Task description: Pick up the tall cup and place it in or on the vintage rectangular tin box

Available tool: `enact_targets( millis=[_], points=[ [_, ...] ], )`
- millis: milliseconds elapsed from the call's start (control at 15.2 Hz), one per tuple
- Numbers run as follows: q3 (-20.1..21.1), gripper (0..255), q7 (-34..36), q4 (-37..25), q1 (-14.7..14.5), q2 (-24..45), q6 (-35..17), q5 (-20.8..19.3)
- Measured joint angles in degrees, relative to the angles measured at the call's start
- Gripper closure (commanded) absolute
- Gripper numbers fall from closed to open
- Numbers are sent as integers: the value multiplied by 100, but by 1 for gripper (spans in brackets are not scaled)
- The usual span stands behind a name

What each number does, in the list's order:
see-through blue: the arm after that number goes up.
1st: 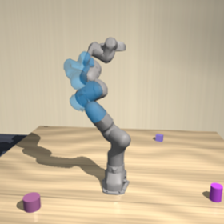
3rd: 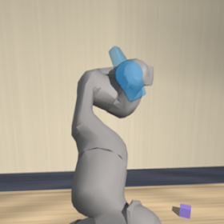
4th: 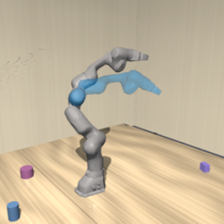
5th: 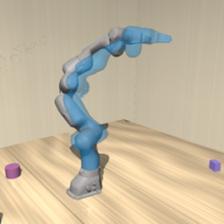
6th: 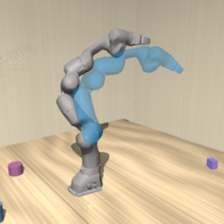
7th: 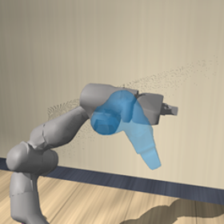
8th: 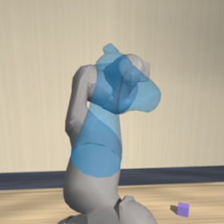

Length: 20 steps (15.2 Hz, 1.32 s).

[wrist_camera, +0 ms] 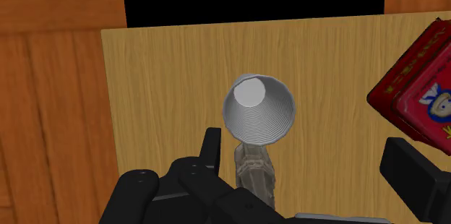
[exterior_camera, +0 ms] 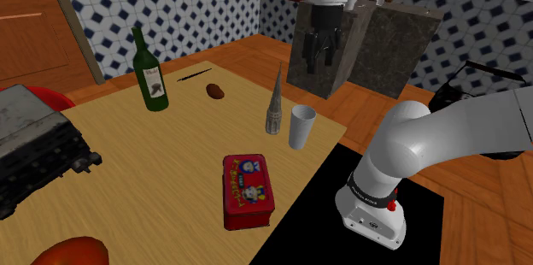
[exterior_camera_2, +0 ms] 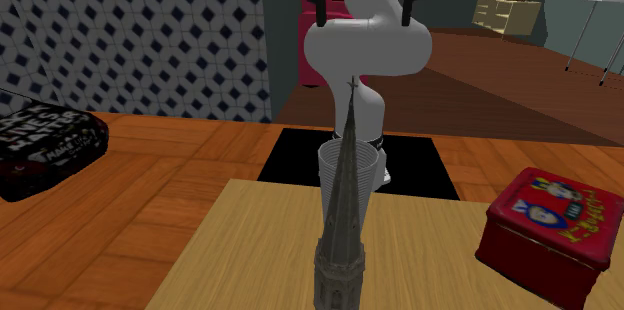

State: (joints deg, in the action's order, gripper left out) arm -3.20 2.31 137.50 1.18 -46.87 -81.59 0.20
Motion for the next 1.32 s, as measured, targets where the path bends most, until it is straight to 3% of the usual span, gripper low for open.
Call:
enact_targets(
  millis=[264,792,1320],
  points=[
    [-135,0,-161,484,28,-153,-423,-64],
    [-752,0,-824,2048,186,-267,-2224,-362],
    [-993,0,-1036,2634,232,-4,-3179,-478]
  ],
)
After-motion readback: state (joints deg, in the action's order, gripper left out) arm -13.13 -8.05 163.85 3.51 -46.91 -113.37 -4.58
